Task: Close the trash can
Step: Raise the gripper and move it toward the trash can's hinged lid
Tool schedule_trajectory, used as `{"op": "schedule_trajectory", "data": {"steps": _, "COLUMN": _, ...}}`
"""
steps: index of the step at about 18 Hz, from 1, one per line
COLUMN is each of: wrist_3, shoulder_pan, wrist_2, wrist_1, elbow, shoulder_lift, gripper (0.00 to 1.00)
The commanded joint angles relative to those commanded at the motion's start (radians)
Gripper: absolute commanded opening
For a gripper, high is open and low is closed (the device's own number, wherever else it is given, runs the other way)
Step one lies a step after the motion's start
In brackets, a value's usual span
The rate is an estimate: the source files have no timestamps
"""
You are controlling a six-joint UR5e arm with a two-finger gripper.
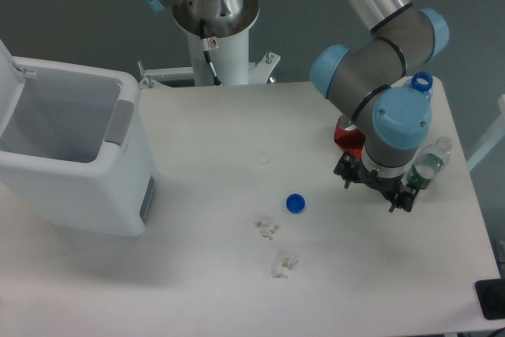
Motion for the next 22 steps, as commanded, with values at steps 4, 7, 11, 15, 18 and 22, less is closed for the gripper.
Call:
{"op": "schedule_trajectory", "data": {"steps": 4, "wrist_3": -0.037, "shoulder_pan": -0.008, "wrist_2": 0.000, "wrist_1": 0.005, "elbow": -0.003, "shoulder_lift": 0.005, "gripper": 1.00}}
{"op": "schedule_trajectory", "data": {"steps": 7, "wrist_3": -0.065, "shoulder_pan": -0.020, "wrist_2": 0.000, "wrist_1": 0.038, "elbow": -0.023, "shoulder_lift": 0.015, "gripper": 1.00}}
{"op": "schedule_trajectory", "data": {"steps": 11, "wrist_3": -0.074, "shoulder_pan": -0.046, "wrist_2": 0.009, "wrist_1": 0.037, "elbow": -0.103, "shoulder_lift": 0.110, "gripper": 1.00}}
{"op": "schedule_trajectory", "data": {"steps": 15, "wrist_3": -0.166, "shoulder_pan": -0.063, "wrist_2": 0.005, "wrist_1": 0.035, "elbow": -0.178, "shoulder_lift": 0.201, "gripper": 1.00}}
{"op": "schedule_trajectory", "data": {"steps": 18, "wrist_3": -0.323, "shoulder_pan": -0.077, "wrist_2": 0.000, "wrist_1": 0.034, "elbow": -0.206, "shoulder_lift": 0.262, "gripper": 1.00}}
{"op": "schedule_trajectory", "data": {"steps": 22, "wrist_3": -0.367, "shoulder_pan": -0.146, "wrist_2": -0.003, "wrist_1": 0.023, "elbow": -0.212, "shoulder_lift": 0.304, "gripper": 0.59}}
